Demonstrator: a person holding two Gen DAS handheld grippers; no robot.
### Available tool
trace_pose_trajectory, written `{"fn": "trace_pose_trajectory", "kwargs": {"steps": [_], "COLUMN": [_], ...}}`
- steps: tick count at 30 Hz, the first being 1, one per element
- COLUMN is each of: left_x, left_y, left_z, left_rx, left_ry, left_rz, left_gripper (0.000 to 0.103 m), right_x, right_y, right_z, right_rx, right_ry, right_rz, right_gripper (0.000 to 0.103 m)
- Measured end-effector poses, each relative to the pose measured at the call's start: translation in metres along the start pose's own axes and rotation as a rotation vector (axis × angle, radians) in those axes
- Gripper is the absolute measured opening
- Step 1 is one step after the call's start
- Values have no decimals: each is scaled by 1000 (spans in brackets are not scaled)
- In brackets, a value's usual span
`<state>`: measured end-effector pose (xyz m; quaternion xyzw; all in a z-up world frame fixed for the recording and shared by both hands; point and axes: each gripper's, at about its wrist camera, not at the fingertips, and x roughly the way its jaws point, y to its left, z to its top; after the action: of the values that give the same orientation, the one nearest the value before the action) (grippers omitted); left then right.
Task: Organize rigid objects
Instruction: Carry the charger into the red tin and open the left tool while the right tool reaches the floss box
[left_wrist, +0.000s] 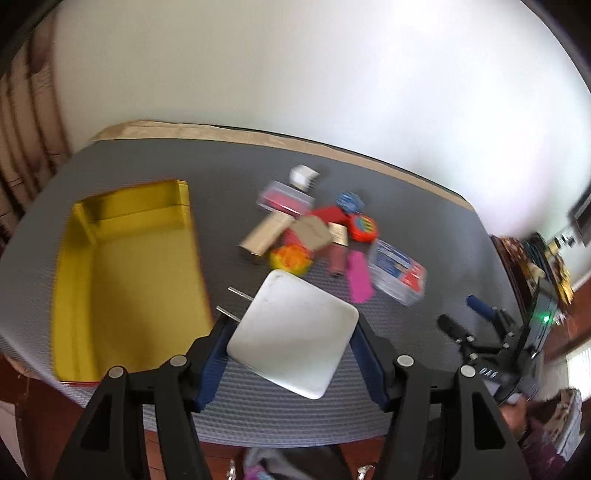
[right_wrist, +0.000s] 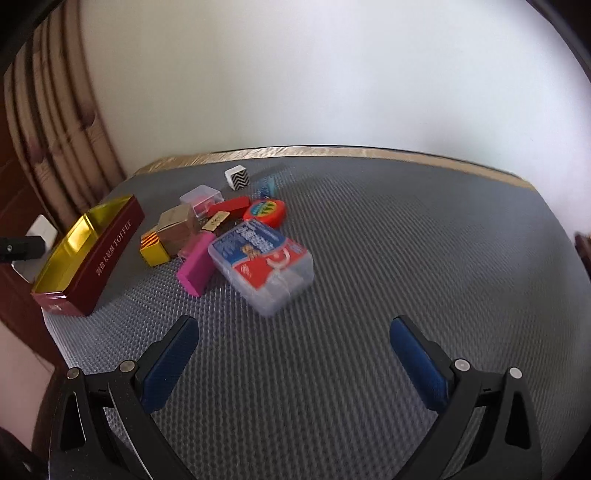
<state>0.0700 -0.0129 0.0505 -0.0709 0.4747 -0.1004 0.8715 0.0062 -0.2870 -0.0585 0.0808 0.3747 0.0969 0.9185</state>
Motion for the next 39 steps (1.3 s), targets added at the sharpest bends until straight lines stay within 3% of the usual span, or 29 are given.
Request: {"fn": "trace_pose_trajectory", "kwargs": {"steps": [3,8,13,23,39], "left_x": [0,6,24,75,118], "left_y": [24,64,103,153,177], "left_z": [9,23,40,69,82], "left_rx": [-22,-59,-109,-134,-112], "left_ry": [-4,4,26,93,165], "left_rz": [26,103,148,229,312], "left_gripper": [64,64,64,64,65], "right_x": [20,43,60,107,144], "right_y": [11,41,46,45,50], "right_z": [18,39,58,71,76], "right_rx": [-102,-371,-461,-525,-558], "right_ry": [83,139,184,362,434], "right_rz": [57,-2,-14,6,20], "right_gripper": [103,103,103,103,96]}}
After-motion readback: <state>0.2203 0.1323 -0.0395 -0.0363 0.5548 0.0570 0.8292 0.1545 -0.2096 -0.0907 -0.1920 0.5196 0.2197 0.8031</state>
